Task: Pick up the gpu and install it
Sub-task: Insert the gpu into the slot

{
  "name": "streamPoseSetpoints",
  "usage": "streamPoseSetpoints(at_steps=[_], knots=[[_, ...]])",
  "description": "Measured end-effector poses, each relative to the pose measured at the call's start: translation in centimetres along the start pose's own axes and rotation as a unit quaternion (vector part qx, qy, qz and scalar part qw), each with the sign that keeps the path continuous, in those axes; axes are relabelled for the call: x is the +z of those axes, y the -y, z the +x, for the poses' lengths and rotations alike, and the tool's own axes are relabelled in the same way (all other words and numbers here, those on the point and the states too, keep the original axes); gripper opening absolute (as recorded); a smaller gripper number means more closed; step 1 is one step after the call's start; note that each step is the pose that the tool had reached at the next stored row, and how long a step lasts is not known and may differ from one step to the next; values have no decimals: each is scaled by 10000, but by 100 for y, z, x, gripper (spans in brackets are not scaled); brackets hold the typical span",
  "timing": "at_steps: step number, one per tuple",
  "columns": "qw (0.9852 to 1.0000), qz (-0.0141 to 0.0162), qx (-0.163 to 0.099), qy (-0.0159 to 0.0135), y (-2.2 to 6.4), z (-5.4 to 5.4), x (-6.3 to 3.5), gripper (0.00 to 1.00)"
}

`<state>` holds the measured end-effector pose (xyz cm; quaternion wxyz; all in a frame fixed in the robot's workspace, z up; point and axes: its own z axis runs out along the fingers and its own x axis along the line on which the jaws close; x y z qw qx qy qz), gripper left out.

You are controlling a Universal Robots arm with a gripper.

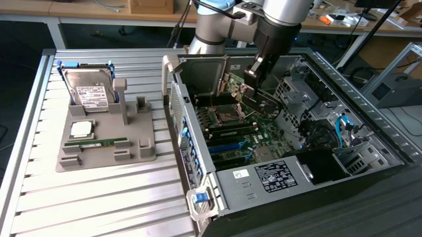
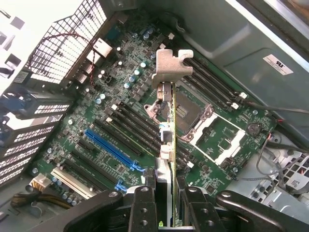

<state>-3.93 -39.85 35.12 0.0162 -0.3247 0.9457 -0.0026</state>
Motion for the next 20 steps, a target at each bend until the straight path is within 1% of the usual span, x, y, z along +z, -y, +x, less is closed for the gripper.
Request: streamPoseSetpoints(at_steps=[20], knots=[[9996,-9,-298,4,0,0,0,27]])
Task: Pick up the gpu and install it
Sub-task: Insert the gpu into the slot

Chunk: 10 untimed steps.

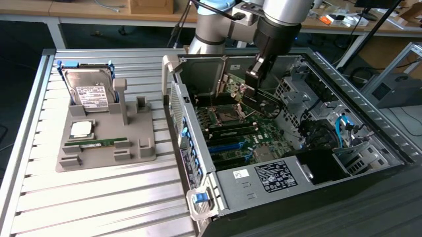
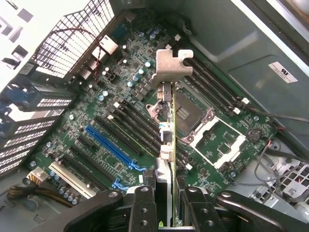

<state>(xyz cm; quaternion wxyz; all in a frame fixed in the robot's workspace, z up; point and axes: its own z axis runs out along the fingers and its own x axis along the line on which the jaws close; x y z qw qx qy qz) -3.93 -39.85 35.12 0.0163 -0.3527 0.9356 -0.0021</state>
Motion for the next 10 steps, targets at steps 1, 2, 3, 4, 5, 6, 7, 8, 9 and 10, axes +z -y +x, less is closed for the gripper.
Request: streamPoseSetpoints(at_steps=[1,2,3,4,5,6,7,8,9,10], knots=[[10000,0,-12,0,0,0,0,27],[10000,-1,-33,1,0,0,0,27],[10000,-1,-47,1,0,0,0,27],[10000,-2,-58,1,0,0,0,27],[10000,-2,-73,1,0,0,0,27],[10000,-2,-82,1,0,0,0,27],[10000,-3,-98,1,0,0,0,27],[9999,-3,-112,2,0,0,0,27],[9999,-4,-125,2,0,0,0,27],[9999,-4,-138,2,0,0,0,27]])
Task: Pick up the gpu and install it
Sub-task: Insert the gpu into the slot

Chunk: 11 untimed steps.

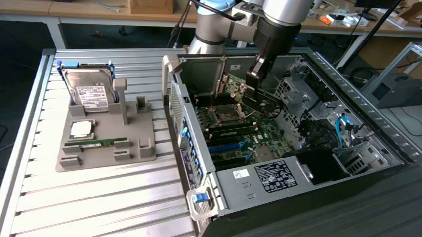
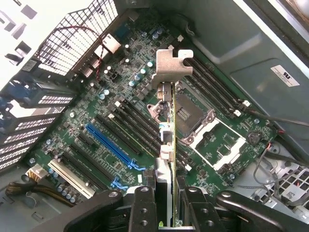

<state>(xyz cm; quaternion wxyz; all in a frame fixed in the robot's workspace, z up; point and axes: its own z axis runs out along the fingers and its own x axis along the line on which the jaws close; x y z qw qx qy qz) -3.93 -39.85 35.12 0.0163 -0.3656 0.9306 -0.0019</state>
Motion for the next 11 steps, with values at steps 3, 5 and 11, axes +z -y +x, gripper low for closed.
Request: streamPoseSetpoints(at_steps=[3,5,11], knots=[[10000,-2,-59,1,0,0,0,27],[10000,-2,-80,1,0,0,0,27],[9999,-4,-150,2,0,0,0,27]])
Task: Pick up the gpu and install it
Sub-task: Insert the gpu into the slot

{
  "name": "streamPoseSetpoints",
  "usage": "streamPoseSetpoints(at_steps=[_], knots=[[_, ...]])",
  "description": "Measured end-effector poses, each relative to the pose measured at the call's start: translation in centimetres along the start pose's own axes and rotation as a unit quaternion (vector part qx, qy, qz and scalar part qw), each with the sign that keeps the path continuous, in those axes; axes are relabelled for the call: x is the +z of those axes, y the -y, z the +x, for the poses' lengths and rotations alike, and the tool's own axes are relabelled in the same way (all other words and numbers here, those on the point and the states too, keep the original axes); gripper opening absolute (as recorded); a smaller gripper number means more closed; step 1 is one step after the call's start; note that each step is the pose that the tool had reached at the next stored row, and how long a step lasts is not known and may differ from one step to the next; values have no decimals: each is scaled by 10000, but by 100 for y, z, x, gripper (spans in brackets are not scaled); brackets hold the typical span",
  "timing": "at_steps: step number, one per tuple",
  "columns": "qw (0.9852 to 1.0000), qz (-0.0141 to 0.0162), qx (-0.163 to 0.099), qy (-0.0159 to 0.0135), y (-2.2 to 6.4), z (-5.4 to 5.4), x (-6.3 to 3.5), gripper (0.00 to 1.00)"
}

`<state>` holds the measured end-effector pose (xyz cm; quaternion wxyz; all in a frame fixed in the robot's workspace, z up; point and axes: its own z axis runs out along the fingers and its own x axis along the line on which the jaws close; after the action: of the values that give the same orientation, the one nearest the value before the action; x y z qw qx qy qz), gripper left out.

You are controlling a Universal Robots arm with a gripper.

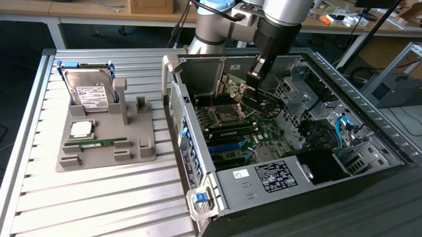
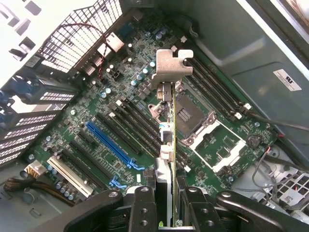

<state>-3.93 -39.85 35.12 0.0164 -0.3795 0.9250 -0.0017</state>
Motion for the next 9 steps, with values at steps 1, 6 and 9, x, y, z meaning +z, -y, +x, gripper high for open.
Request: streamPoseSetpoints(at_steps=[1,6,9], knots=[[10000,-1,-16,0,0,0,0,27],[10000,-2,-51,1,0,0,0,27],[10000,-2,-67,1,0,0,0,27]])
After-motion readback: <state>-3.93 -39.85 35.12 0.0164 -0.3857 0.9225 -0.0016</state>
